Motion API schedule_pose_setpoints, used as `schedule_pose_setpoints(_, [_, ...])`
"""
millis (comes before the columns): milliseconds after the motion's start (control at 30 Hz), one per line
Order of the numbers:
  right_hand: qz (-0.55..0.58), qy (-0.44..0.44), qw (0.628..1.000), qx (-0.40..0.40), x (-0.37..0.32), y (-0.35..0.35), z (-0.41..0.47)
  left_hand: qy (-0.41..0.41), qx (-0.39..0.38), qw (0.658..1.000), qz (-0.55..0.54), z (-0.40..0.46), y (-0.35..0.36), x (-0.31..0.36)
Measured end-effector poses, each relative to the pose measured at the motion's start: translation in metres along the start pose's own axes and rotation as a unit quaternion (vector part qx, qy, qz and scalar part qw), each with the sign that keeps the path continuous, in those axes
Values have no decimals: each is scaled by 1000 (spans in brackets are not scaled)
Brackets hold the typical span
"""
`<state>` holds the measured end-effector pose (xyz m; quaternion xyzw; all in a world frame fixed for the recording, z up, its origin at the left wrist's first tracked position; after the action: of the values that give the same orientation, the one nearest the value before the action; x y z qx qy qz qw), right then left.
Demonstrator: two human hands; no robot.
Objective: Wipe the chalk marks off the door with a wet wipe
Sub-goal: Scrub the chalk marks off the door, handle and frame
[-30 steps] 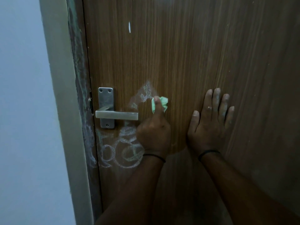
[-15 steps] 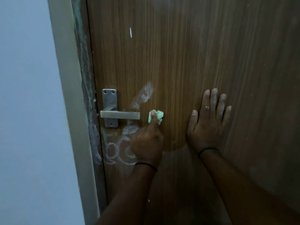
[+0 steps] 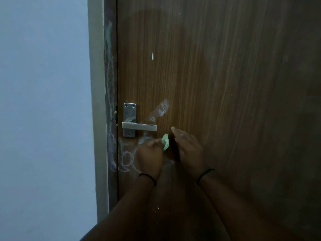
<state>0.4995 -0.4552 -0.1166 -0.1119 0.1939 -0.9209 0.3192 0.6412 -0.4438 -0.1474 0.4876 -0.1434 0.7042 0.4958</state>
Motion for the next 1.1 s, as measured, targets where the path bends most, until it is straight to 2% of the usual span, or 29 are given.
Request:
schedule_pose_setpoints(67, [14,-23,999,-33,-12,4,-3,-158,-40,972,-171,6,5,3])
schedule_pose_setpoints(100, [17,-27,999,-36,-14,5,-4,-201,-67,959,-187,7,6,5])
schedule_pose_setpoints(233, [18,-1,1000,-12,-21,1,3,-288,-137,932,-170,8,-2,10])
schedule_pose_setpoints(300, [21,8,1000,-19,-23,-2,9,-300,-159,924,-177,5,-7,16])
schedule_pose_setpoints(367, [42,36,998,-22,-25,-6,17,-225,-153,953,-132,5,-15,27])
schedule_pose_setpoints(433, [56,91,994,-9,-21,-10,27,-31,-91,995,-14,9,-27,45])
schedule_pose_setpoints(467, [57,123,991,0,-19,-13,34,81,-41,994,62,11,-36,56])
schedule_pose_setpoints(500, [59,146,987,15,-16,-16,43,174,6,977,120,11,-44,68])
schedule_pose_setpoints(600, [50,133,986,83,-16,-26,74,331,66,918,207,19,-59,91])
schedule_pose_setpoints(667, [29,118,988,94,-18,-24,94,374,56,884,275,31,-60,94])
schedule_pose_setpoints(767, [27,97,990,99,-20,-15,115,401,-7,856,325,43,-56,88])
schedule_pose_setpoints(833, [-12,11,995,96,-30,-9,113,415,-45,843,338,45,-55,81])
schedule_pose_setpoints(900, [-59,-82,994,51,-36,2,99,422,-65,837,341,46,-57,76])
schedule_pose_setpoints(967, [-76,-119,990,20,-31,4,84,431,-76,834,337,47,-61,75])
schedule_pose_setpoints(1100, [-73,-61,991,92,-15,-10,99,437,-94,835,322,50,-64,76])
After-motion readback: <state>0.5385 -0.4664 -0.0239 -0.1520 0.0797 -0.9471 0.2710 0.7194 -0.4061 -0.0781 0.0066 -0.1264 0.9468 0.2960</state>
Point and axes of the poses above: each hand's wrist, its own z-axis towards the middle knuckle, its own y-axis out of the palm, x = y × z, the point moved 4 cm from there along z, towards the middle knuckle, and after that the axes turned 12 degrees about -z, right-handed, at the moved point
